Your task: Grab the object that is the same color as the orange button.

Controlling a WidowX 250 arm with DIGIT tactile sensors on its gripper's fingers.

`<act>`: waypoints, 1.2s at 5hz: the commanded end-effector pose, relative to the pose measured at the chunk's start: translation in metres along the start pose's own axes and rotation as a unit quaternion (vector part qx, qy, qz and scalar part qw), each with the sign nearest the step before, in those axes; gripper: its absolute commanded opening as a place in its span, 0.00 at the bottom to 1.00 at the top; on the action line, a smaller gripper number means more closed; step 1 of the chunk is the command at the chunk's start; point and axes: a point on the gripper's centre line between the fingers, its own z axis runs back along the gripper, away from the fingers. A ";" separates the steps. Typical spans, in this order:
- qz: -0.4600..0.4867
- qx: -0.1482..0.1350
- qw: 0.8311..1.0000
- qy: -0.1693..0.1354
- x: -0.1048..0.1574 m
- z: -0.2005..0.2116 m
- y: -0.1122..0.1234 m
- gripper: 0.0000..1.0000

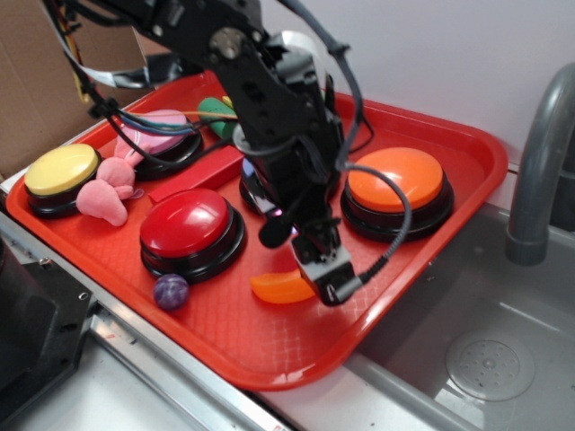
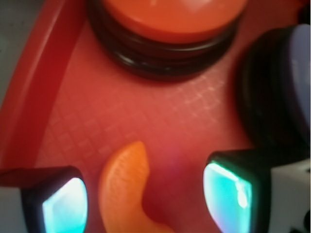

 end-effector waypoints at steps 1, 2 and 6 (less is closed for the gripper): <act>-0.011 -0.020 0.999 -0.025 0.000 -0.002 -0.012 1.00; -0.002 -0.020 1.000 -0.021 -0.003 -0.002 -0.014 0.00; 0.000 -0.017 0.999 -0.028 0.004 0.001 -0.015 0.00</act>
